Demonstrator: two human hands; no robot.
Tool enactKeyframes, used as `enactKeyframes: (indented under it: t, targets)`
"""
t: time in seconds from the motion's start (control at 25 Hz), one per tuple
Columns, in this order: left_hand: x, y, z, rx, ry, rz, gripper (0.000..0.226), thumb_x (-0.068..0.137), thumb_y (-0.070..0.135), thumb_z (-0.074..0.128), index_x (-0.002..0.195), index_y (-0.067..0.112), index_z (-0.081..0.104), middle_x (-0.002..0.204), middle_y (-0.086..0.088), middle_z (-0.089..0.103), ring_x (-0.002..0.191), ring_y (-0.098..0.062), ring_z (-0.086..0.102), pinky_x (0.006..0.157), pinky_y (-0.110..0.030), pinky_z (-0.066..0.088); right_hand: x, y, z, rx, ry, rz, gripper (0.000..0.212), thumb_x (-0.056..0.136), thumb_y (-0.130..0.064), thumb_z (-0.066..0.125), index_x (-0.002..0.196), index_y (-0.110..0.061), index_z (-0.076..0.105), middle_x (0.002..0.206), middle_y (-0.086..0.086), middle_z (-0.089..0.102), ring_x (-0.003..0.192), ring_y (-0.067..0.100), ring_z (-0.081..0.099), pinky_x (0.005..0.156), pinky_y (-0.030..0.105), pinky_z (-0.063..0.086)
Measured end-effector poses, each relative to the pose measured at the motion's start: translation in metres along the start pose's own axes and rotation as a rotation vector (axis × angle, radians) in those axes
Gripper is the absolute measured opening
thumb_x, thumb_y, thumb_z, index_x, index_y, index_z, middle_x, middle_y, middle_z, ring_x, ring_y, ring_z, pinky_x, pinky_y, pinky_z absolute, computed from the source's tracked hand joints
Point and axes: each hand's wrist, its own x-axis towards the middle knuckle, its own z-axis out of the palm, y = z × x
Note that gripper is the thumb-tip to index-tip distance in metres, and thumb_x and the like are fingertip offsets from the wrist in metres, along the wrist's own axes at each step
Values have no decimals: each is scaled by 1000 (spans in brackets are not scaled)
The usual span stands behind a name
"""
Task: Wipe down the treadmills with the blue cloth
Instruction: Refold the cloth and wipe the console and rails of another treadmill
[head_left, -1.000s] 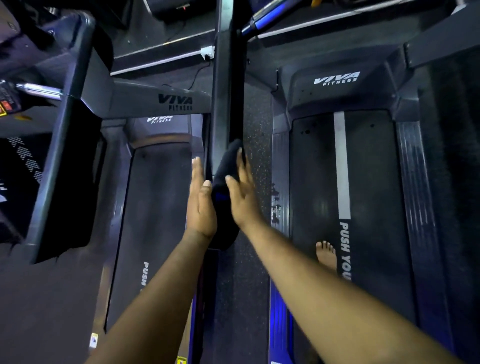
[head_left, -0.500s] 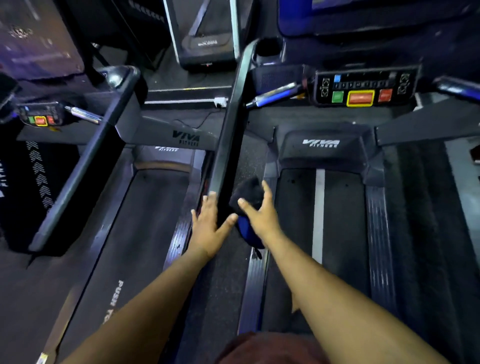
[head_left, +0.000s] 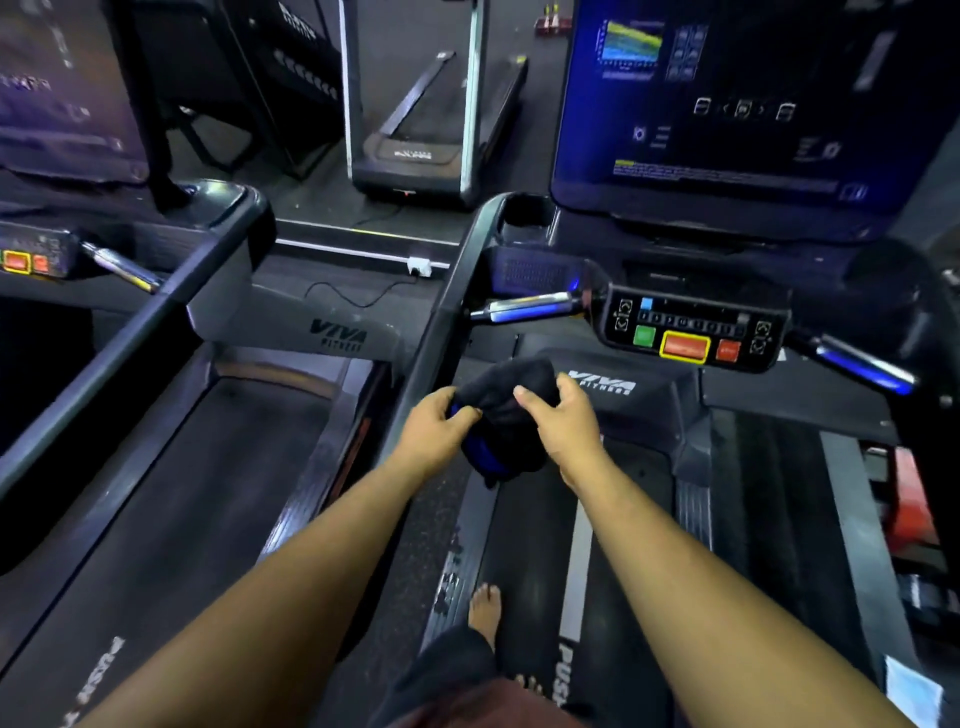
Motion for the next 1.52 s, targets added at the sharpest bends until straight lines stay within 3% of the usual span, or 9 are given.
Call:
enactKeyframes:
  t: [0.2, 0.4, 0.52, 0.68, 0.88, 1.0, 1.16, 1.32, 1.52]
  targets:
    - [100, 15, 0, 197, 14, 97, 31, 82, 45, 64, 95, 17, 64, 87, -2, 71, 84, -22, 66, 77, -43, 55, 73, -23, -10, -478, 188, -131, 39, 87, -49, 68, 101, -17, 52, 98, 4, 68, 92, 28, 64, 75, 40, 52]
    - [200, 33, 16, 489, 32, 288, 33, 93, 50, 56, 99, 19, 64, 90, -1, 70, 91, -26, 63, 80, -40, 45, 156, -44, -9, -794, 351, -132, 47, 92, -47, 62, 120, -16, 42, 122, 11, 60, 99, 39, 64, 69, 42, 51]
    - [253, 39, 29, 635, 1, 298, 33, 95, 53, 49, 86, 22, 56, 86, 1, 67, 97, -25, 58, 82, -41, 34, 197, -39, 8, -1136, 434, -276, 55, 90, -39, 61, 135, -15, 40, 139, 11, 46, 125, 34, 50, 93, 53, 47]
    - [284, 25, 36, 807, 14, 379, 33, 96, 52, 43, 98, 25, 63, 108, 3, 66, 115, -23, 52, 91, -45, 31, 226, 1, 30, -1428, 77, -450, 60, 96, -46, 43, 150, -20, 36, 151, 5, 44, 145, 25, 34, 116, 67, 14]
    - [288, -25, 8, 891, 7, 422, 58, 99, 52, 33, 149, 22, 39, 161, 2, 29, 151, -19, 20, 113, -61, 10, 271, -27, 36, -1564, -160, -390, 67, 93, -72, 24, 105, -20, 63, 100, 6, 71, 95, 29, 65, 87, 45, 41]
    - [283, -28, 2, 841, -52, 368, 63, 101, 51, 16, 156, 22, 21, 166, 6, 12, 153, -11, 1, 116, -66, -1, 270, -28, 37, -1582, -192, -428, 72, 89, -78, 27, 109, -18, 62, 101, 7, 69, 93, 30, 64, 84, 46, 42]
    - [284, -21, -3, 709, -98, 333, 69, 97, 52, 13, 159, 23, 5, 166, 10, 4, 151, -5, -9, 118, -63, -8, 246, -1, 33, -1726, -166, -548, 90, 69, -79, 61, 132, -16, 50, 112, 8, 62, 100, 28, 59, 91, 51, 46]
    - [286, -15, -6, 705, -142, 337, 74, 93, 57, 11, 158, 24, -3, 165, 12, -4, 150, -4, -15, 118, -61, -12, 292, -43, 53, -1537, -524, -292, 73, 67, -78, 60, 112, -21, 56, 101, 2, 68, 91, 27, 66, 75, 40, 49]
    - [284, -15, -6, 701, -142, 336, 73, 94, 55, 14, 158, 24, -2, 165, 12, -3, 150, -5, -14, 118, -63, -8, 257, -19, 53, -1686, -274, -531, 75, 72, -75, 62, 122, -20, 51, 105, 5, 65, 94, 26, 62, 83, 44, 44]
